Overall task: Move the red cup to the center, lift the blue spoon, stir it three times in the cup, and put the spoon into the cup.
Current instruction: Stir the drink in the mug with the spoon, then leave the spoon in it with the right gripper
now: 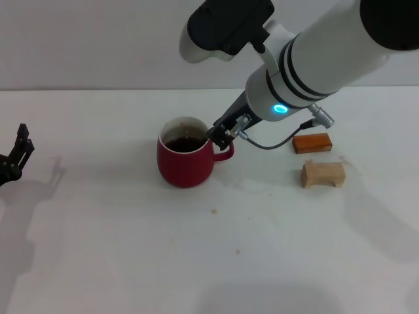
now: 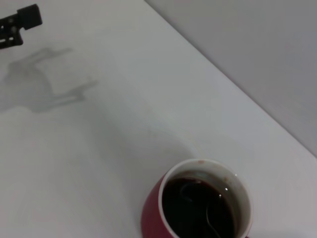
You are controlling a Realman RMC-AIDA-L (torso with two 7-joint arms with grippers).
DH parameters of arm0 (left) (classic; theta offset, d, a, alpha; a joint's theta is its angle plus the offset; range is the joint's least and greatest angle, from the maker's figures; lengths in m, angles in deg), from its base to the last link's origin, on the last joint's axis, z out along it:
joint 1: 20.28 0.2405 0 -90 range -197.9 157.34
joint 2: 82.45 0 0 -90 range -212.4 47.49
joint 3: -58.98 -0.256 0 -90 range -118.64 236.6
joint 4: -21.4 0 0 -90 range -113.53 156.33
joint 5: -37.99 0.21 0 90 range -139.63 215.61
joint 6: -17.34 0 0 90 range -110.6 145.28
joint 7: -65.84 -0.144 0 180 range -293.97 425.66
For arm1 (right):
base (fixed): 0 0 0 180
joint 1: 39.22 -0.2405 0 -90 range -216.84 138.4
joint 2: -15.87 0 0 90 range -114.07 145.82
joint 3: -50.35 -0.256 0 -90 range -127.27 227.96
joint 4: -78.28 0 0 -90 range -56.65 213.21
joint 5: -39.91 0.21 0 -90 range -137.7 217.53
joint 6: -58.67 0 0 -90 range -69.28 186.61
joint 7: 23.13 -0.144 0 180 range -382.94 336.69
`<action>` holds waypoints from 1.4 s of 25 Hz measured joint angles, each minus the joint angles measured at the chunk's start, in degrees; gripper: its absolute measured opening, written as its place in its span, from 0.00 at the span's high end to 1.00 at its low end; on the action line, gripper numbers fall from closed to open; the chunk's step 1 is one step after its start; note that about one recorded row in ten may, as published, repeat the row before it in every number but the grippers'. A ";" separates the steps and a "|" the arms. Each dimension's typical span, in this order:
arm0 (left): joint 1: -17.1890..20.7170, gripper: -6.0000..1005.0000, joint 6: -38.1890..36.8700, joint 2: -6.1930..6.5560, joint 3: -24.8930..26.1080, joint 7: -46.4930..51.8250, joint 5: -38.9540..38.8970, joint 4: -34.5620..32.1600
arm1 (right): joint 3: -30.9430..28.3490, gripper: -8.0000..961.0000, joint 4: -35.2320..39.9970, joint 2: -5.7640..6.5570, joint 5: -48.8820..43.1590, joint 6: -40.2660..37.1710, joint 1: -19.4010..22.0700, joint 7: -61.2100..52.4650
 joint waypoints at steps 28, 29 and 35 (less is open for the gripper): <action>-0.04 0.15 -0.36 0.10 -0.61 0.00 0.00 0.40 | 1.24 0.81 2.05 -0.15 2.98 -4.98 -1.27 -0.20; -0.03 0.15 -0.36 0.10 -0.62 0.00 0.00 0.35 | 1.12 0.81 2.02 -0.14 2.97 -5.03 -1.17 -0.20; -0.01 0.15 -0.36 0.09 -0.62 0.00 0.00 0.05 | 1.13 0.81 1.35 -0.11 2.96 -4.40 -0.82 -0.20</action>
